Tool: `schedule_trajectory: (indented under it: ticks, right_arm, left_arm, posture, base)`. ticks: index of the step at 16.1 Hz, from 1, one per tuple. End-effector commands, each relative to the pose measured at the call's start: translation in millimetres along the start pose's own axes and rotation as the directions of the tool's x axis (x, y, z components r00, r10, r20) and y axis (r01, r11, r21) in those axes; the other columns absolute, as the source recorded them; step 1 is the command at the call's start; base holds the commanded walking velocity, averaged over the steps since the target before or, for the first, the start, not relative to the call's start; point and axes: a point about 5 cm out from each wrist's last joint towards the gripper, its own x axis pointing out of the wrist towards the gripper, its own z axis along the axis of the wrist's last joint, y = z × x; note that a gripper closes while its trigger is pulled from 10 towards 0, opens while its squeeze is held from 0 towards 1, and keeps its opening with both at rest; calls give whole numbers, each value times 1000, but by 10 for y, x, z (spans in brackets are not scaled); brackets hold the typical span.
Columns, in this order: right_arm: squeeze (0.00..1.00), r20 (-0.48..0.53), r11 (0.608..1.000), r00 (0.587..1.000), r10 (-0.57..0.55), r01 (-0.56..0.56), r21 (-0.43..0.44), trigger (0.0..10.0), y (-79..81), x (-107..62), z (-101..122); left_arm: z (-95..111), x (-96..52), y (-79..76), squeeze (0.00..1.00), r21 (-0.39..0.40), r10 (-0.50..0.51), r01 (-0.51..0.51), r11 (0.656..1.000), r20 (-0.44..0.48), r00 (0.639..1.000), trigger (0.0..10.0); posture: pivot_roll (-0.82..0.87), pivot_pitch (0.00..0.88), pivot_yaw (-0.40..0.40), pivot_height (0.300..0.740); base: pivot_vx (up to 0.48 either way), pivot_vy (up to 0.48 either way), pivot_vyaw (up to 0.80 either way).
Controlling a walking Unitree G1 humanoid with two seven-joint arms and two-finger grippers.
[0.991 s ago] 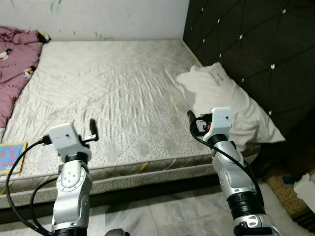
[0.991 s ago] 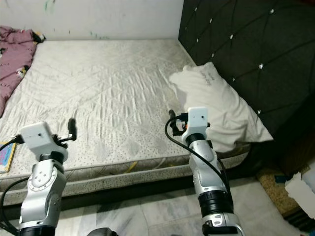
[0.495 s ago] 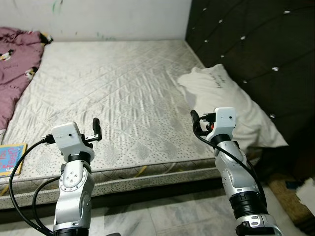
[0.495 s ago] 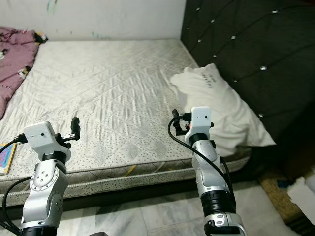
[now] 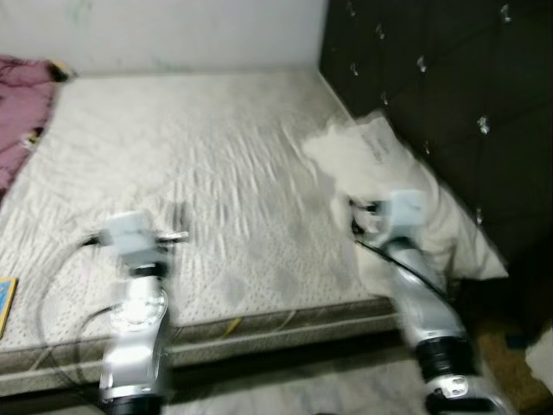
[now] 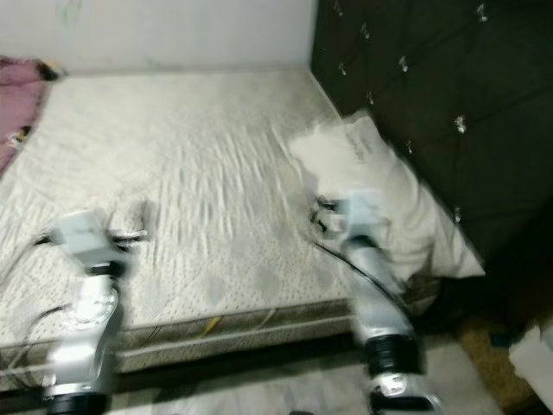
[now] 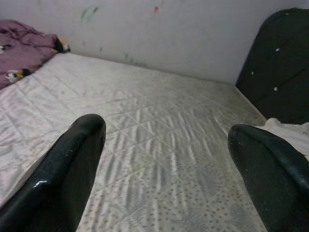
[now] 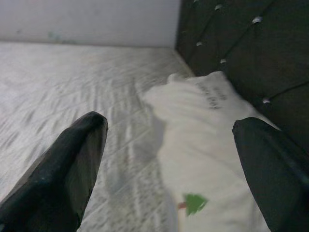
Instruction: Clean up the room
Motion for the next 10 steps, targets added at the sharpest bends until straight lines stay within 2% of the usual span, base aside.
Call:
schedule_trajectory:
  ticks: [1,5,10]
  right_arm:
    - [0,25,999,999,47,-48,12,10000,180,44,70]
    - [0,24,999,999,48,-48,11,10000,181,50,68]
    - [0,22,999,998,53,-53,11,10000,182,59,61]
  left_arm:
    - [36,9,135,0,10,44,-44,999,8,999,10000]
    - [21,20,120,0,-4,51,-51,999,-7,999,10000]
    - [22,31,108,0,-7,45,-45,999,-8,999,10000]
  posture:
    - [15,0,-28,740]
    - [15,0,-28,740]
    - [13,0,-29,740]
  base:
    - [0,0,0]
    - [0,0,0]
    - [0,480,0]
